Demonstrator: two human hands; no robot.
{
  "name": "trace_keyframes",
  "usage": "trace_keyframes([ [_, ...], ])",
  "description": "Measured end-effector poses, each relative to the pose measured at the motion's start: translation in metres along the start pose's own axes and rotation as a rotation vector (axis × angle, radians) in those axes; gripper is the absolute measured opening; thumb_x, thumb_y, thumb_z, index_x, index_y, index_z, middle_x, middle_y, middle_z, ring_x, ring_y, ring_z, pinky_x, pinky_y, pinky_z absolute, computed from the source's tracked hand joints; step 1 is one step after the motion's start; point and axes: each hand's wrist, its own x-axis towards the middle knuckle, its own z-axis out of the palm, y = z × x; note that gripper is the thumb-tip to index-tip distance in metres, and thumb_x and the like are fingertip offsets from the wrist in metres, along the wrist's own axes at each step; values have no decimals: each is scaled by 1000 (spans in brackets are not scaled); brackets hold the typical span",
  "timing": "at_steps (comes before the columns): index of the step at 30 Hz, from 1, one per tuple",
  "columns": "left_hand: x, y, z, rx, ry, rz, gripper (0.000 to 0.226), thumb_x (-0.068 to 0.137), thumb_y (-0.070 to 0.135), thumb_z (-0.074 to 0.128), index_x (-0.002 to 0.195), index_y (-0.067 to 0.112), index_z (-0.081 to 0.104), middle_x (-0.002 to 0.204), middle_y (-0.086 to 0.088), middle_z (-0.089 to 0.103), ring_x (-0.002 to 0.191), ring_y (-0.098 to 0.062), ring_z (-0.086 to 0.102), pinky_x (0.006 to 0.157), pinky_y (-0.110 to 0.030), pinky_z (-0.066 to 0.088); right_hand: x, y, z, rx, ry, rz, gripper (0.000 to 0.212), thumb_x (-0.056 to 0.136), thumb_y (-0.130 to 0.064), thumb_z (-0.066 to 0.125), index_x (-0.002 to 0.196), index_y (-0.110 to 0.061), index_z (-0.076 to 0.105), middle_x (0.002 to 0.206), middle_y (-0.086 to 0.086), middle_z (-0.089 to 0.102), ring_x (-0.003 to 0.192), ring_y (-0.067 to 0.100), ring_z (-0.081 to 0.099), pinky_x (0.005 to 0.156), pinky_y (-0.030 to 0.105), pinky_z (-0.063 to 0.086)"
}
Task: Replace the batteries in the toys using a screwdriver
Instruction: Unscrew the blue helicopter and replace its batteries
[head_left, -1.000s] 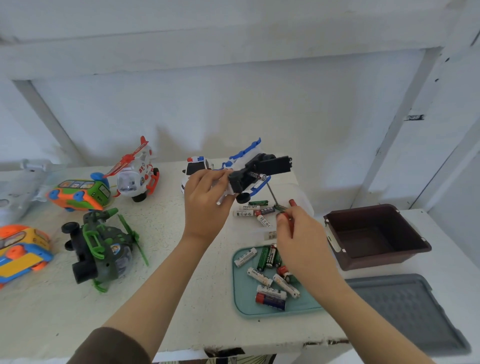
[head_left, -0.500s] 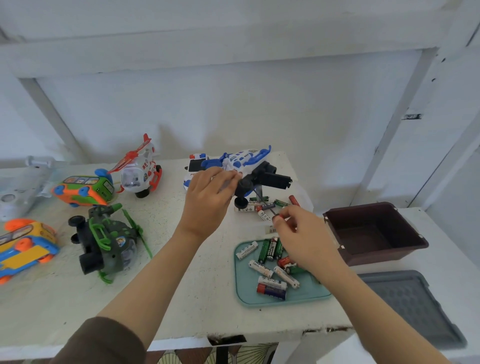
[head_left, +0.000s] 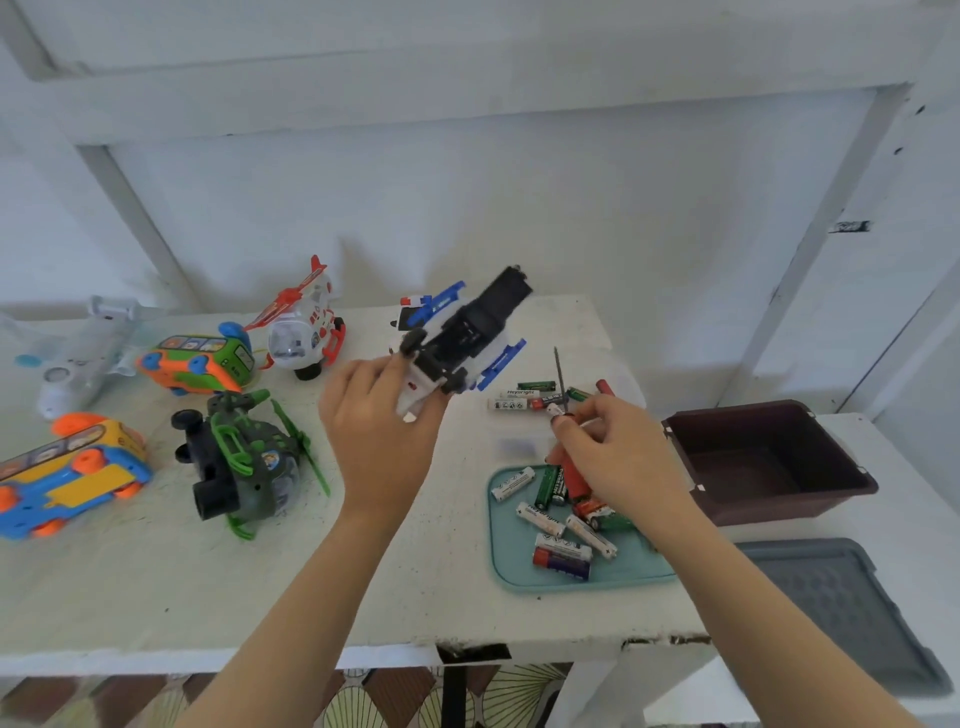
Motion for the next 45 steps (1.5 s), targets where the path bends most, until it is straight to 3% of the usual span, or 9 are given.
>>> trace_keyframes([
  [6, -38, 0, -35, -61, -40, -379, 38, 72, 26, 85, 98, 2, 72, 81, -9, 69, 80, -17, 39, 71, -22, 21, -15, -8, 20, -228, -143, -50, 15, 88, -32, 62, 78, -20, 61, 70, -4, 64, 57, 0, 55, 49, 13, 38],
  [14, -90, -4, -55, -113, -56, -568, 36, 69, 14, 87, 100, 4, 71, 88, 9, 59, 89, -15, 37, 72, -14, 30, -27, -13, 60, -590, -364, -113, 24, 85, -36, 59, 87, -12, 60, 85, 1, 61, 78, 17, 57, 63, 28, 44],
  [16, -94, -3, -58, -141, -47, -582, 38, 68, 12, 87, 101, 4, 70, 86, 18, 54, 90, -12, 35, 74, -22, 31, -26, -12, 65, -630, -359, -123, 25, 87, -37, 57, 88, -12, 58, 87, 1, 59, 84, 19, 58, 66, 29, 44],
  [22, -98, -12, -59, -178, -22, -385, 48, 68, 45, 68, 94, 5, 68, 86, 28, 47, 88, -7, 35, 69, -33, 37, -21, -6, 65, -611, -301, -154, 23, 95, -37, 49, 94, -15, 56, 93, 2, 63, 85, 21, 57, 71, 31, 47],
  [24, -99, -20, -58, -167, -20, -340, 48, 68, 45, 68, 93, 4, 68, 81, 19, 49, 88, -5, 35, 70, -36, 39, -15, -4, 60, -606, -246, -212, 18, 95, -24, 44, 105, -19, 58, 101, 3, 65, 87, 21, 57, 71, 31, 46],
  [28, -94, -32, -56, -127, -14, -216, 37, 71, 38, 68, 85, 4, 63, 83, 7, 54, 88, -8, 39, 74, -29, 33, -2, 0, 50, -735, -257, -366, 39, 94, -13, 48, 129, -27, 56, 120, 1, 55, 103, 24, 57, 74, 30, 42],
  [35, -90, -34, -56, -206, -66, -223, 66, 74, 40, 67, 131, 12, 50, 89, 7, 48, 88, -7, 40, 82, -19, 29, 5, 5, 50, -912, -248, -449, 33, 96, -15, 48, 119, -31, 64, 113, -4, 60, 99, 21, 60, 65, 27, 36],
  [42, -93, -40, -53, -188, -49, -147, 61, 74, 32, 69, 129, 8, 54, 95, 21, 40, 91, -8, 39, 86, -10, 28, 12, 11, 48, -899, -260, -581, 22, 100, -20, 41, 116, -24, 56, 104, -4, 58, 93, 17, 48, 64, 29, 42],
  [45, -92, -41, -52, -194, -42, -205, 62, 75, 35, 68, 131, 11, 54, 91, 23, 42, 92, -7, 40, 83, -18, 33, 6, 12, 47, -793, -210, -642, 22, 102, -26, 37, 121, -25, 46, 95, -3, 59, 84, 16, 47, 64, 33, 46],
])
